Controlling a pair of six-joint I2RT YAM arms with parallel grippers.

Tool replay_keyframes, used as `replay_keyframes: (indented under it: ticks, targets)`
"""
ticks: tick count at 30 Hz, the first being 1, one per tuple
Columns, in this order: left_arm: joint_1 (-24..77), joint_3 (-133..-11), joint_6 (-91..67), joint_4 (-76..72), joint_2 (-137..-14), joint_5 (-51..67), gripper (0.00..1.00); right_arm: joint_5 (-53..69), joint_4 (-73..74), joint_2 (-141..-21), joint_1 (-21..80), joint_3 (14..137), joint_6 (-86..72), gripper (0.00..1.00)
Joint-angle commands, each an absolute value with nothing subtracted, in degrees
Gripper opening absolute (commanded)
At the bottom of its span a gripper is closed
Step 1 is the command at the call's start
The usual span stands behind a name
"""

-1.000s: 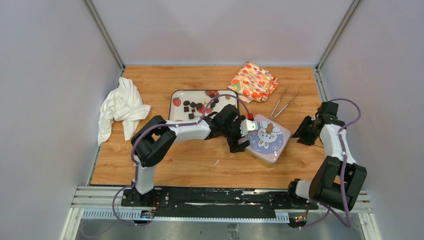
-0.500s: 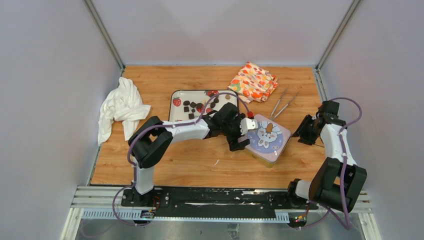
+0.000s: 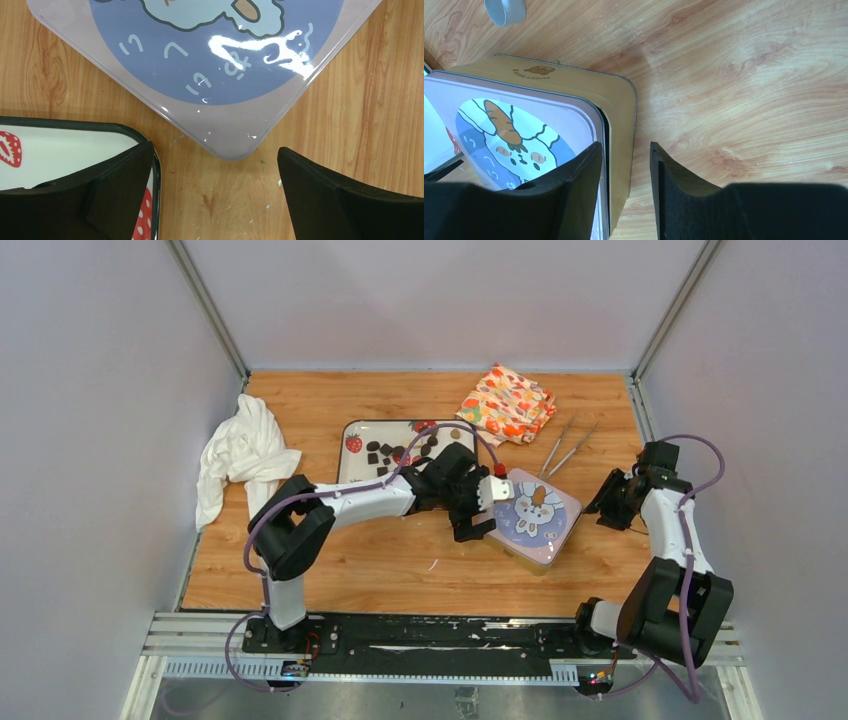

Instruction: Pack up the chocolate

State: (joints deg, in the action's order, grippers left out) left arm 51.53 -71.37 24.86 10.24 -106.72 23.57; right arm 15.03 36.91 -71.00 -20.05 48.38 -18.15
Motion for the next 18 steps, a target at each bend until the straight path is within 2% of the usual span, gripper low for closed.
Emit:
replay_keyframes:
  ticks: [1,8,11,18]
  targets:
    - [51.95,-72.16,27.58,13.71,-103.07,24.15,1.00,15.47,37.79,-69.51,-20.85,49.22,-17.45,0.45]
    - [51.94,-70.58,28.53,16.15,-98.05,23.73,1.00,15.88,37.68,-68.32,-20.83,48.74,-17.39,0.47]
    - [51.94,-70.31,27.54,17.82,-95.32,20.35,1.00,15.74,37.62,-67.54,-20.88,48.08,-17.12,0.51]
    - [49.82,-74.75,7.32,12.94,-92.67,7.71,1.00,17.85,37.03,-65.87,-20.88,47.46,-16.78,0.56]
